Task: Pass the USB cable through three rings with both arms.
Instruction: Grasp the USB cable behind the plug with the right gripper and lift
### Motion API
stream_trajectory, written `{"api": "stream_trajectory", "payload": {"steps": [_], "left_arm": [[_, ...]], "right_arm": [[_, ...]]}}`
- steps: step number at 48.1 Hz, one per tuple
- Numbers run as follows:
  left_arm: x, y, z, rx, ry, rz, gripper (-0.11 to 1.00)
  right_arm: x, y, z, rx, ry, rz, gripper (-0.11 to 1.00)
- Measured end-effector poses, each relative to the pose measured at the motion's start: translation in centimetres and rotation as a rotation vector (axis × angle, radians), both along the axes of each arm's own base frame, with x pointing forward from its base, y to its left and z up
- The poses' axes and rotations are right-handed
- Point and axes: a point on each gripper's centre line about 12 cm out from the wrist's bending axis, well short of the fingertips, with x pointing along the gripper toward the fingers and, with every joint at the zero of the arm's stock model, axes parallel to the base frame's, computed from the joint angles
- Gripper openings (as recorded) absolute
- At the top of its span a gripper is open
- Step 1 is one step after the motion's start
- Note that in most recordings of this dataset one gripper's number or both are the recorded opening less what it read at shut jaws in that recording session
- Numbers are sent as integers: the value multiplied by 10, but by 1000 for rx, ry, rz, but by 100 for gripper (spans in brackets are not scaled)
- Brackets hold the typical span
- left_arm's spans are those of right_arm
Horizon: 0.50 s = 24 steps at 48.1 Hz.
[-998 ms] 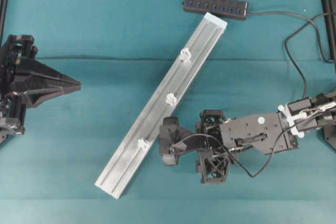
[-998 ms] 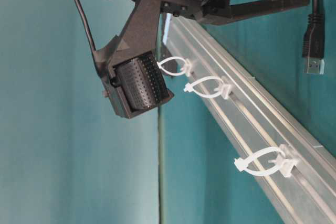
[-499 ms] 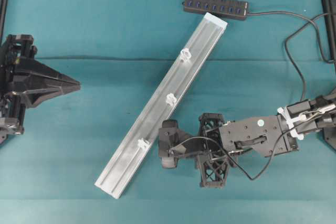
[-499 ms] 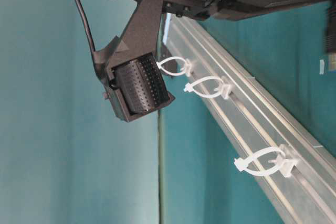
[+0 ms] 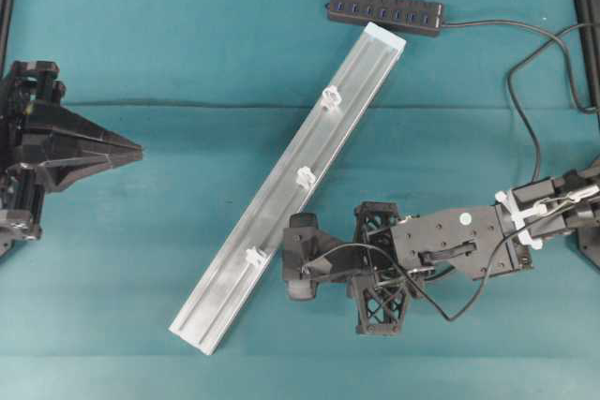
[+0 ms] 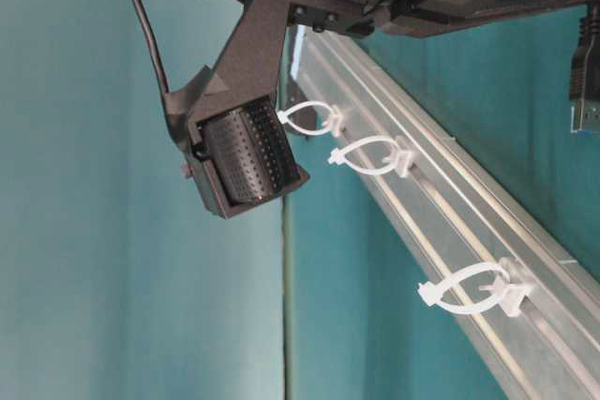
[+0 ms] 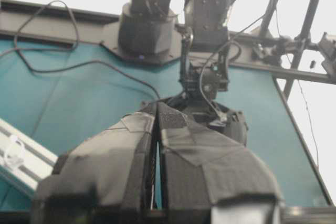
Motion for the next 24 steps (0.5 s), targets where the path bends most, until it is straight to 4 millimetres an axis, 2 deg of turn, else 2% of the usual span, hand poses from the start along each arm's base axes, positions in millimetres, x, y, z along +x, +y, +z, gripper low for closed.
{"api": "stream_trajectory", "payload": {"steps": [6, 16, 24], "left_arm": [[0, 0, 0, -2, -2, -2, -1], [0, -2, 0, -2, 0, -11, -1], [0, -3, 0, -2, 0, -12, -1]], "right_arm": [[0, -7, 13, -11, -10, 34, 7], [-3, -18, 64, -34, -21, 128, 7], [-11, -43, 106, -53, 30, 158, 7]]}}
